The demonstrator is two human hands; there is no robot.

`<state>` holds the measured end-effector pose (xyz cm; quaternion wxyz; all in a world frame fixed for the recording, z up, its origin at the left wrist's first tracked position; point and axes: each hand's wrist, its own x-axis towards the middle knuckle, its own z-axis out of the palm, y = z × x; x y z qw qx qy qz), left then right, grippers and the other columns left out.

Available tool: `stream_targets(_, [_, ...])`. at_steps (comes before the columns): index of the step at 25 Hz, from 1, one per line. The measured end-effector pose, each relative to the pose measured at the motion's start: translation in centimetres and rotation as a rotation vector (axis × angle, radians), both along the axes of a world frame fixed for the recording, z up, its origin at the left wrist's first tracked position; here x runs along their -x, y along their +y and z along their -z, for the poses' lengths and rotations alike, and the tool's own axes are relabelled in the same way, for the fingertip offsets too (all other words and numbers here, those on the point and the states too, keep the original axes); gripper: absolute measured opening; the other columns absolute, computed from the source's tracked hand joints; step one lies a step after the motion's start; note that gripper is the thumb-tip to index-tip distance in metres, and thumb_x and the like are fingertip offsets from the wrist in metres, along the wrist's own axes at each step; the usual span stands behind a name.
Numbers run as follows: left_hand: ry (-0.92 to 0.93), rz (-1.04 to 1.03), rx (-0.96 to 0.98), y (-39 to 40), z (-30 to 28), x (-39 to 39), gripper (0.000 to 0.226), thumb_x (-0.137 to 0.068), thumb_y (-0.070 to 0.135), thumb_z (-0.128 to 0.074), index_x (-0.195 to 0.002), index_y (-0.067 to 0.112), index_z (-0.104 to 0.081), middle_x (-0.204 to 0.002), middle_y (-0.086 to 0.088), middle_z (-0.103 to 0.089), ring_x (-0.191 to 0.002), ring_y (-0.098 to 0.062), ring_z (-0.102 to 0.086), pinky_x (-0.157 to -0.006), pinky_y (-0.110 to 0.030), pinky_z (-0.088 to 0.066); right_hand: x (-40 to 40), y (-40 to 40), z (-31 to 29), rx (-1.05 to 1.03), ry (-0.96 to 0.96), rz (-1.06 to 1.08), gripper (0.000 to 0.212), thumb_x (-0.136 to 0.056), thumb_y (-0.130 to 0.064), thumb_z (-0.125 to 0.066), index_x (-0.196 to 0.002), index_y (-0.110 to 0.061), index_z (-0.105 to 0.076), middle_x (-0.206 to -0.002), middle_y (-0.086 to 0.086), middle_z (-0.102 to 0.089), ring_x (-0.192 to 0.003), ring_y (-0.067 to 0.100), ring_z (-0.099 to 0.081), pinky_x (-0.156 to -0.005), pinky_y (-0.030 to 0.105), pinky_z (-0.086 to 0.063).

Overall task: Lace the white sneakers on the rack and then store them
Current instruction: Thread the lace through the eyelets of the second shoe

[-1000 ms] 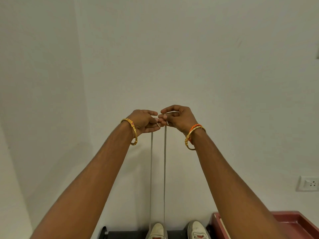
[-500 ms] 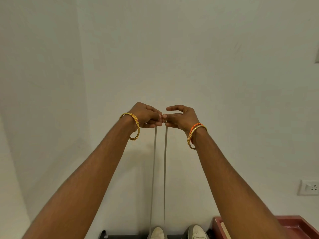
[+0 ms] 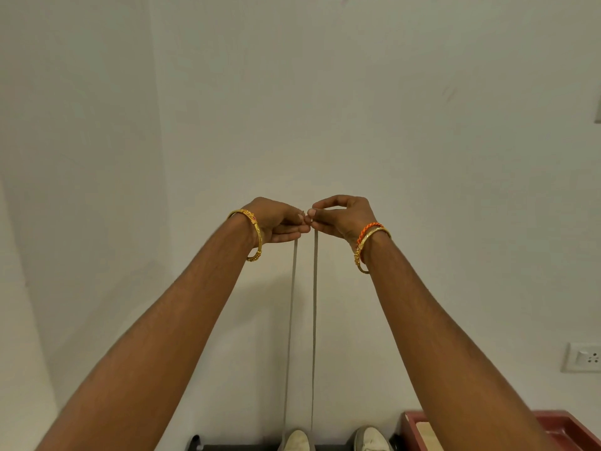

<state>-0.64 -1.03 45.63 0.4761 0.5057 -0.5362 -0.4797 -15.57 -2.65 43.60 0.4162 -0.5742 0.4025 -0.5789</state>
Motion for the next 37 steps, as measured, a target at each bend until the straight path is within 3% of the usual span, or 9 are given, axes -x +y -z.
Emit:
stream_targets(7, [-0.059,-0.024,0.058,0.3,0.4,0.0,0.015,-0.091,0.008,-0.058,-0.103,0.004,-0.066,-0.088,-0.007,-0.071,-0.077,-0.012,-0.069,-0.072,-0.023,-0.055,0.3,0.3,-0.1,0.004,-0.036,-0.082,0.009,-0.085,0.008,-0.060,-0.087,0.003,-0.067,-0.089,0.019,-0.068,-0.081,0.024,-0.068,-0.072,0.023,-0.059])
stream_targets(13, [-0.205,-0.342,0.251,0.7,7.4,-3.7,0.010,-0.092,0.014,-0.056,-0.093,0.011,-0.065,-0.082,-0.003,-0.068,-0.062,-0.011,-0.063,-0.054,-0.016,-0.048,2.0,0.7,8.3,0.008,0.025,-0.023,0.017,-0.079,0.010,-0.067,-0.095,0.005,-0.067,-0.085,0.014,-0.069,-0.080,0.018,-0.069,-0.073,0.023,-0.058])
stream_targets(15, [-0.279,-0.416,0.153,0.1,13.9,-5.5,0.011,-0.090,0.010,-0.056,-0.091,0.010,-0.067,-0.084,-0.004,-0.069,-0.066,-0.014,-0.064,-0.060,-0.020,-0.049,2.1,0.4,15.0,-0.105,0.071,0.019,0.014,-0.079,0.008,-0.068,-0.094,0.007,-0.067,-0.082,0.016,-0.068,-0.075,0.019,-0.069,-0.069,0.022,-0.058])
stream_targets(18, [-0.346,-0.482,-0.050,-0.9,25.1,-7.0,0.015,-0.085,0.002,-0.056,-0.089,0.009,-0.068,-0.095,-0.011,-0.071,-0.087,-0.026,-0.067,-0.085,-0.034,-0.053,2.3,-0.4,26.3,-0.319,0.203,0.113,0.008,-0.085,0.004,-0.064,-0.081,-0.003,-0.067,-0.071,0.008,-0.066,-0.059,0.010,-0.067,-0.059,0.022,-0.056])
stream_targets(23, [-0.492,-0.450,-0.256,-1.8,37.7,-6.5,0.041,-0.090,0.007,-0.054,-0.131,0.012,-0.051,-0.133,-0.013,-0.053,-0.118,-0.029,-0.052,-0.097,-0.034,-0.043,1.5,-2.0,39.3,-0.386,0.596,0.253,0.010,-0.083,-0.005,-0.066,-0.075,-0.009,-0.069,-0.083,0.005,-0.062,-0.080,0.018,-0.058,-0.072,0.020,-0.039])
stream_targets(26, [-0.416,-0.228,-0.442,-3.2,43.3,-4.6,0.051,-0.089,0.017,-0.062,-0.137,0.014,-0.045,-0.138,-0.009,-0.048,-0.122,-0.023,-0.048,-0.095,-0.027,-0.039,0.3,-3.0,44.0,-0.506,0.590,0.141,0.012,-0.083,-0.003,-0.065,-0.075,-0.012,-0.066,-0.076,0.001,-0.065,-0.074,0.014,-0.059,-0.069,0.022,-0.045])
stream_targets(30, [-0.440,0.033,-0.732,-5.2,48.5,-2.3,0.068,-0.084,0.027,-0.067,-0.141,0.008,-0.034,-0.137,-0.011,-0.047,-0.121,-0.027,-0.050,-0.097,-0.034,-0.044,-1.5,-4.7,47.6,-0.608,0.621,0.065,0.005,-0.082,-0.007,-0.067,-0.082,-0.009,-0.072,-0.081,0.005,-0.070,-0.076,0.011,-0.061,-0.073,0.020,-0.047])
stream_targets(33, [-0.538,-0.122,-0.675,-6.8,50.4,-3.6,0.041,-0.087,0.004,-0.058,-0.127,0.012,-0.052,-0.125,-0.013,-0.056,-0.108,-0.029,-0.058,-0.094,-0.037,-0.048,-2.7,-5.8,49.2,-0.646,0.742,-0.012,0.010,-0.084,-0.007,-0.064,-0.088,-0.006,-0.074,-0.089,0.009,-0.072,-0.083,0.015,-0.063,-0.081,0.022,-0.048])
stream_targets(37, [-0.952,-0.291,-0.539,-7.5,50.3,-6.5,0.036,-0.084,0.006,-0.061,-0.117,0.022,-0.062,-0.126,-0.009,-0.055,-0.116,-0.030,-0.050,-0.100,-0.044,-0.041,-3.7,-7.1,50.5,-0.648,0.978,-0.092,0.013,-0.086,-0.014,-0.063,-0.088,-0.011,-0.075,-0.100,0.011,-0.069,-0.099,0.025,-0.062,-0.091,0.033,-0.050])
